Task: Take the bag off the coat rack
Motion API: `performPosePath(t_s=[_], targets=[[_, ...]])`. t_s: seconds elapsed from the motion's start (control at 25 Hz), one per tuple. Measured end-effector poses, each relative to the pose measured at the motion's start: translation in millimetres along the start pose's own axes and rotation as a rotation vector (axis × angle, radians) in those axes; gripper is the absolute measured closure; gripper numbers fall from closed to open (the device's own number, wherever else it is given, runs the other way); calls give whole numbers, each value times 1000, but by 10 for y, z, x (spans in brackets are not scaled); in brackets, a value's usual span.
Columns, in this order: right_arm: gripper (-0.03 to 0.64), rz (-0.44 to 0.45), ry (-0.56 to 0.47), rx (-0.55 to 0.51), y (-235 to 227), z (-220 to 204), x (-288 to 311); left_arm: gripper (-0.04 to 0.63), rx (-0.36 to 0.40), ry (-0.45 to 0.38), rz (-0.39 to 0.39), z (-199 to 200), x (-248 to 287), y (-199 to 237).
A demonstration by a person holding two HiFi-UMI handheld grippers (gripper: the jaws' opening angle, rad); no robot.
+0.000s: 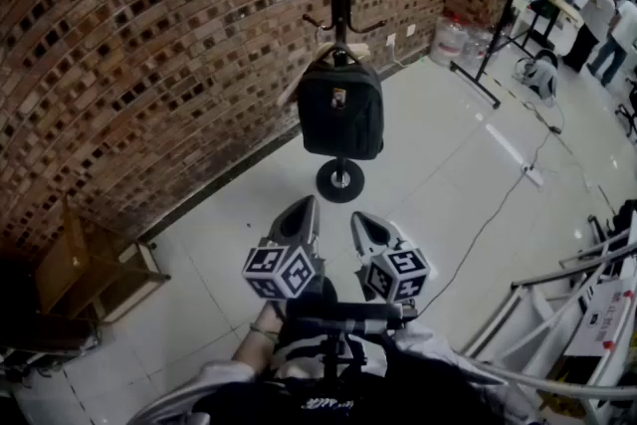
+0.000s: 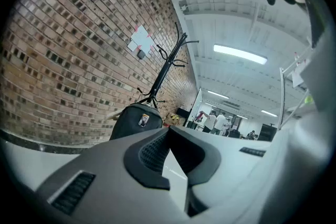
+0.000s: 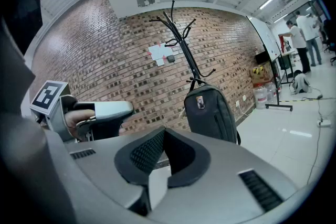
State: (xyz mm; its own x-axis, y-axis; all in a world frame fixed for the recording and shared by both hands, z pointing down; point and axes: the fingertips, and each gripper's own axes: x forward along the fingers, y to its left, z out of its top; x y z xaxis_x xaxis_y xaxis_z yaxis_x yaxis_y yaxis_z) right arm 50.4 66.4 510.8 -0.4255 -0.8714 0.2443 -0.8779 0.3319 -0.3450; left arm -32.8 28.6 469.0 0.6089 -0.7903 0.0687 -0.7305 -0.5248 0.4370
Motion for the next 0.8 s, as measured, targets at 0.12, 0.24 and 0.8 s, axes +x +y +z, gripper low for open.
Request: performPosePath(t_s=[0.12, 0.24, 0.8], targets=[[615, -7, -19, 0, -64, 174, 342, 598, -7, 0, 3, 218, 241, 218], [614, -21, -34, 0, -149, 357, 710, 598, 2, 0, -22, 415, 533, 424], [614, -169, -62, -109, -816, 1024, 1808, 597, -35, 36, -106, 718, 1638, 1083]])
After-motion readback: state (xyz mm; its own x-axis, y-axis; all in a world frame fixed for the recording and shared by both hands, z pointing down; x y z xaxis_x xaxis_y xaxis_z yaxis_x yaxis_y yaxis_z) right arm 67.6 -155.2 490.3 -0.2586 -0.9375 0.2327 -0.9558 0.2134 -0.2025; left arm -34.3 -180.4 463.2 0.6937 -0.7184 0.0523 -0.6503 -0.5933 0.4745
